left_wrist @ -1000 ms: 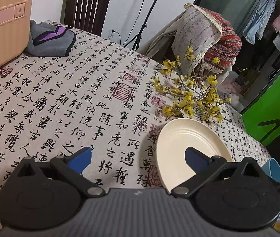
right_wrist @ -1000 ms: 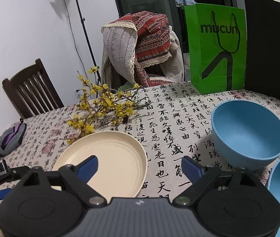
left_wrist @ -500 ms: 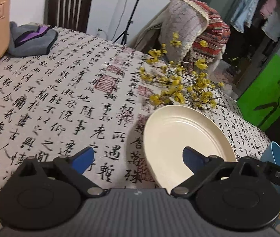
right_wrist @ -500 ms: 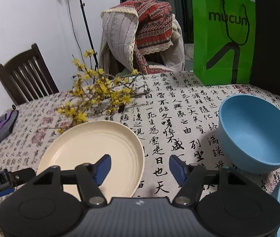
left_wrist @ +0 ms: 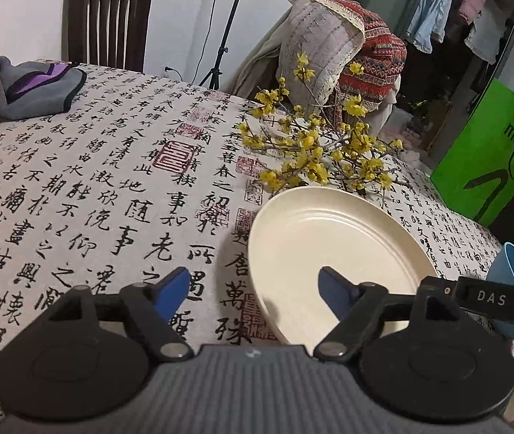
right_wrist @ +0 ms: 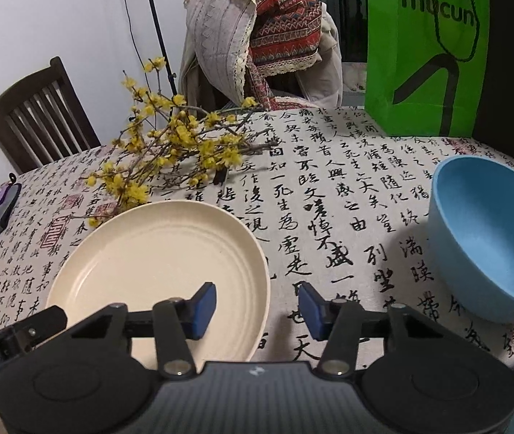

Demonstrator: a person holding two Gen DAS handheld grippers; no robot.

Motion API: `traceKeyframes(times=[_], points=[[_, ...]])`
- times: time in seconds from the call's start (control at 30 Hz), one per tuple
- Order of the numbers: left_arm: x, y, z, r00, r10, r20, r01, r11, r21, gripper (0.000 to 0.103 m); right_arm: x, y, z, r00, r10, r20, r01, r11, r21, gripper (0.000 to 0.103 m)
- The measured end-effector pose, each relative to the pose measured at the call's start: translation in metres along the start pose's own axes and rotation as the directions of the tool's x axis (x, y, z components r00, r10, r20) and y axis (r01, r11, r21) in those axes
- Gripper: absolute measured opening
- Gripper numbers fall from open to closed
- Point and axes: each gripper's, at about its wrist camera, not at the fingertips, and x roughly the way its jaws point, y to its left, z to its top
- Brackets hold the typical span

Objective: Organize plates and bowls
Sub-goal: 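Close both grippers on the cream plate rim, then lift the cream plate off the table with both grippers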

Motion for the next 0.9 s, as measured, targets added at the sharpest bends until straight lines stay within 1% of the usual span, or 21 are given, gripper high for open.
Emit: traceKeyframes(times=[0.1, 0.13, 0.17, 0.2, 0.27, 0.33, 0.37, 0.43, 0.5, 0.67, 0.73, 0.83, 0.9], points=[[0.002, 0.0, -0.001, 1.0, -0.001, -0.004, 0.001, 1.0, -0.002, 0.068, 0.003, 0.001, 0.0, 1.0, 0.01, -0.007, -0.01, 1.0, -0.003, 0.042], [0.003, 0.001, -0.001, 1.0, -0.003, -0.006, 0.003, 1.0, -0.003, 0.062, 0.004, 0.002, 0.0, 1.0, 0.015, -0.01, -0.015, 1.0, -0.002, 0.041], [0.004, 0.001, -0.001, 1.0, -0.007, -0.01, 0.007, 1.0, -0.005, 0.058, 0.005, 0.002, 0.0, 1.0, 0.02, -0.012, -0.02, 1.0, -0.001, 0.04], [0.005, 0.001, -0.002, 1.0, -0.014, -0.014, 0.014, 1.0, -0.01, 0.057, 0.006, 0.002, -0.001, 1.0, 0.023, -0.013, -0.023, 1.0, -0.001, 0.038], [0.007, 0.002, -0.002, 1.0, -0.021, -0.021, 0.021, 1.0, -0.015, 0.049, 0.007, 0.001, -0.001, 0.999, 0.029, -0.014, -0.029, 1.0, 0.005, 0.036], [0.008, 0.003, -0.002, 0.999, -0.025, -0.024, 0.025, 1.0, -0.017, 0.047, 0.008, -0.001, -0.001, 0.999, 0.037, -0.015, -0.037, 0.999, 0.014, 0.032], [0.008, 0.003, -0.002, 0.999, -0.025, -0.024, 0.025, 1.0, -0.018, 0.044, 0.008, -0.001, -0.001, 0.999, 0.041, -0.015, -0.041, 0.999, 0.018, 0.029], [0.009, 0.003, -0.002, 0.999, -0.029, -0.025, 0.029, 0.999, -0.016, 0.04, 0.008, -0.003, -0.001, 0.999, 0.046, -0.014, -0.045, 0.999, 0.023, 0.028], [0.01, 0.004, -0.002, 0.999, -0.031, -0.028, 0.03, 0.999, -0.017, 0.039, 0.009, -0.004, -0.001, 0.999, 0.048, -0.014, -0.048, 0.999, 0.027, 0.025], [0.013, 0.004, -0.003, 0.999, -0.037, -0.035, 0.037, 0.999, -0.019, 0.03, 0.011, -0.007, -0.001, 0.998, 0.054, -0.015, -0.053, 0.998, 0.035, 0.023], [0.014, 0.004, -0.003, 0.999, -0.039, -0.036, 0.038, 0.999, -0.02, 0.029, 0.011, -0.007, -0.001, 0.998, 0.055, -0.016, -0.054, 0.998, 0.038, 0.021], [0.015, 0.005, -0.003, 0.998, -0.05, -0.039, 0.05, 0.999, -0.019, 0.02, 0.012, -0.008, -0.002, 0.998, 0.057, -0.016, -0.056, 0.998, 0.039, 0.02], [0.016, 0.004, -0.004, 0.998, -0.054, -0.037, 0.054, 0.998, -0.015, 0.019, 0.012, -0.008, -0.002, 0.998, 0.057, -0.016, -0.056, 0.998, 0.038, 0.02]])
